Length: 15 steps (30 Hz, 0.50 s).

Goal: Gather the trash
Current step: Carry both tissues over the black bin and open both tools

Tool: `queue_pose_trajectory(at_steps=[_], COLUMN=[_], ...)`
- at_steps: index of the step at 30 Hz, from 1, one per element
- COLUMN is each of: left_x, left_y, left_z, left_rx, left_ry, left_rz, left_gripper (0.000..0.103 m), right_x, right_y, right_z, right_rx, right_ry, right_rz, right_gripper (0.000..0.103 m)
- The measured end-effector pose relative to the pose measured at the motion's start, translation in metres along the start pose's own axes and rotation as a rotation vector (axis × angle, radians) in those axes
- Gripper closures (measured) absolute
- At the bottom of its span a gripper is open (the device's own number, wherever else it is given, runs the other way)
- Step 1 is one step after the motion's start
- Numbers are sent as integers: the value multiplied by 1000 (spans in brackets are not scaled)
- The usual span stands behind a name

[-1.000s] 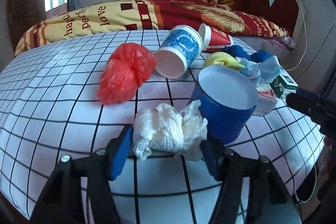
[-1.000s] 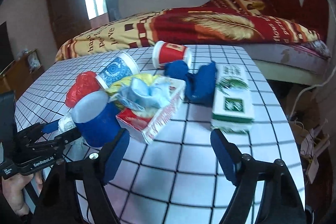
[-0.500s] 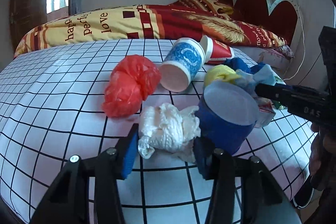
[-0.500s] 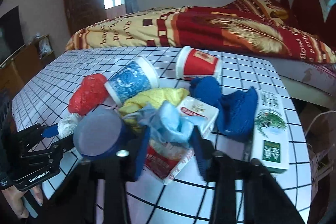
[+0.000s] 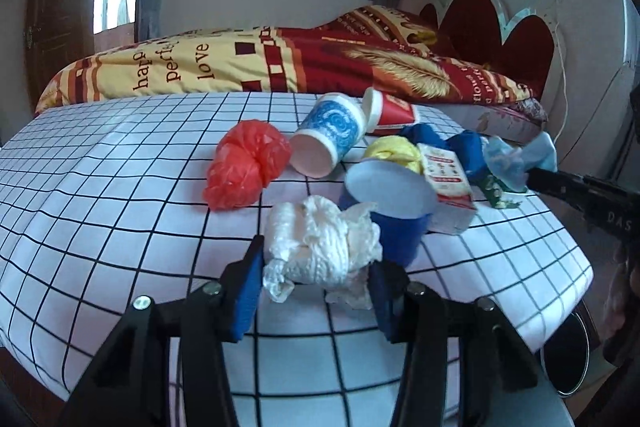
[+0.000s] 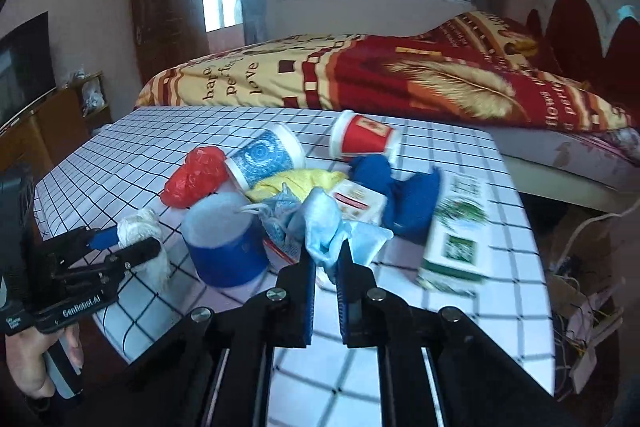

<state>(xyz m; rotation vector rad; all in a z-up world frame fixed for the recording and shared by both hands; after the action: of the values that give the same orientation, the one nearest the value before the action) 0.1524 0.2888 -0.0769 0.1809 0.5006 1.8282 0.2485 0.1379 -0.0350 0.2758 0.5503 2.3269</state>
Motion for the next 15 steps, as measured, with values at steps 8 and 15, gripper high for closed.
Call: queue_pose_trajectory(at_steps=[8, 15], left_x=[-35, -71], left_y=[27, 38], left_z=[4, 3], left_rx=[-37, -42], left_ry=[-42, -69], left_rz=[-42, -95], left_gripper=[54, 54], right_x=[-35, -61], right_y=[52, 81], right_z=[-22, -35], right_rx=[-26, -33], right_ry=[-85, -109], right_rz=[-67, -120], right_gripper=[93, 93])
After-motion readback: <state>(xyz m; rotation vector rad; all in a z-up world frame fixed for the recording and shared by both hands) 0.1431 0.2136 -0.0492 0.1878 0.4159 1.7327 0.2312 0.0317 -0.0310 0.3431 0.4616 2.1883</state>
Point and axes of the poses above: each gripper's, at about its wrist camera, not at the fingertips, and y roughly against the way its jaws point, x to its left, z to its top, the point moved 9 cm from there along -y, roughly the way its jaws point, and after that the axes turned 10 degrees about -x, right-handed, at the moved point
